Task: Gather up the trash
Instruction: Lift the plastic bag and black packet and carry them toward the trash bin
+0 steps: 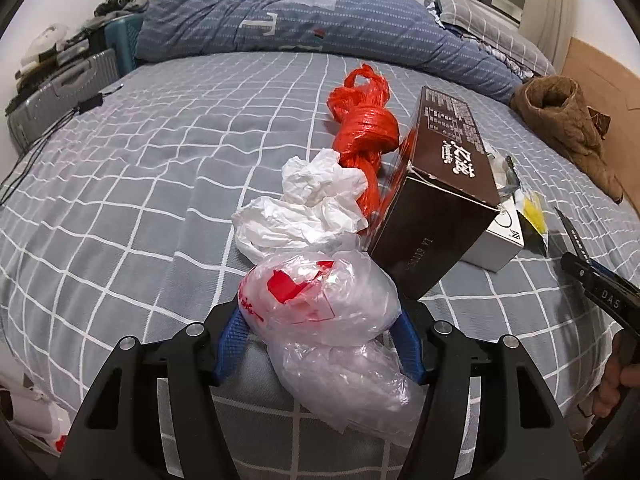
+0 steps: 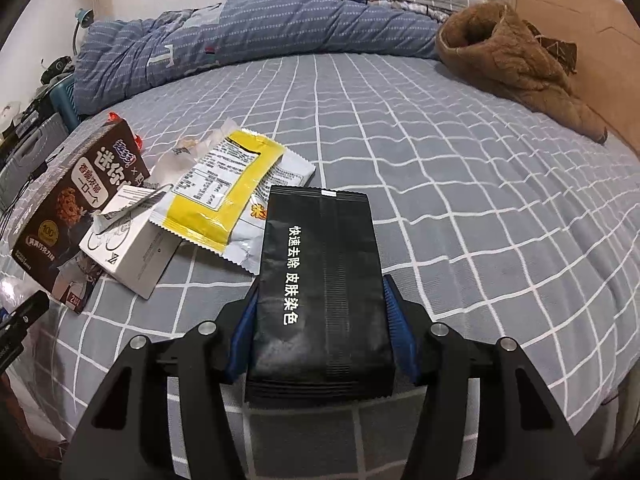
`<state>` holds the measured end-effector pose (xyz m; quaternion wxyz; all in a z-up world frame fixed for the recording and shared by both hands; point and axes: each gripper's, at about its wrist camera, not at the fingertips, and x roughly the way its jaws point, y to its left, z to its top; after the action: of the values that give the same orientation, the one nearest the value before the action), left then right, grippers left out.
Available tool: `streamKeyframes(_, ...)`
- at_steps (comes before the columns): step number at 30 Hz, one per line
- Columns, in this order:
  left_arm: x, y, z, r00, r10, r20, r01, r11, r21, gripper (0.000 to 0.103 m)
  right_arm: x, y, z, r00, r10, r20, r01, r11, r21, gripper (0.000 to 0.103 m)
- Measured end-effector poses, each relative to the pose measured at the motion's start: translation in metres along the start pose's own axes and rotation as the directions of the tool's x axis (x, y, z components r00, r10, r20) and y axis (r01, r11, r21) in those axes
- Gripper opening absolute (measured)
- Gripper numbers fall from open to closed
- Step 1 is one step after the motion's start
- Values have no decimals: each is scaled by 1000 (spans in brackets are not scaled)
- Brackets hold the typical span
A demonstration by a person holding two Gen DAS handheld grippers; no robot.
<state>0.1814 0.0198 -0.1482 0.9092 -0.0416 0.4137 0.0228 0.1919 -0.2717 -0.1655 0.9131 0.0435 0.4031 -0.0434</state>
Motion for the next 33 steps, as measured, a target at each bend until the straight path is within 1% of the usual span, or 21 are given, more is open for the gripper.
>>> streamKeyframes(8, -12, -2, 1, 1000, 4, 6, -4, 1000, 7, 61, -22, 9, -6, 1000, 4, 27, -3, 999, -32, 54)
streamKeyframes(18, -42, -13, 0, 999, -27, 28, 26, 1000, 18, 61, -48, 18, -13, 999, 21, 41, -19, 999, -44, 54)
streamKeyframes(26, -61, -17, -13, 999, -41, 30, 40, 999, 26, 61, -70, 29, -20, 998, 33, 55, -29, 997, -69, 54)
streamKeyframes(33, -77, -24, -20, 998, -58, 34, 57, 998, 40, 61, -87, 33, -30, 998, 41, 49, -37, 996, -79, 54)
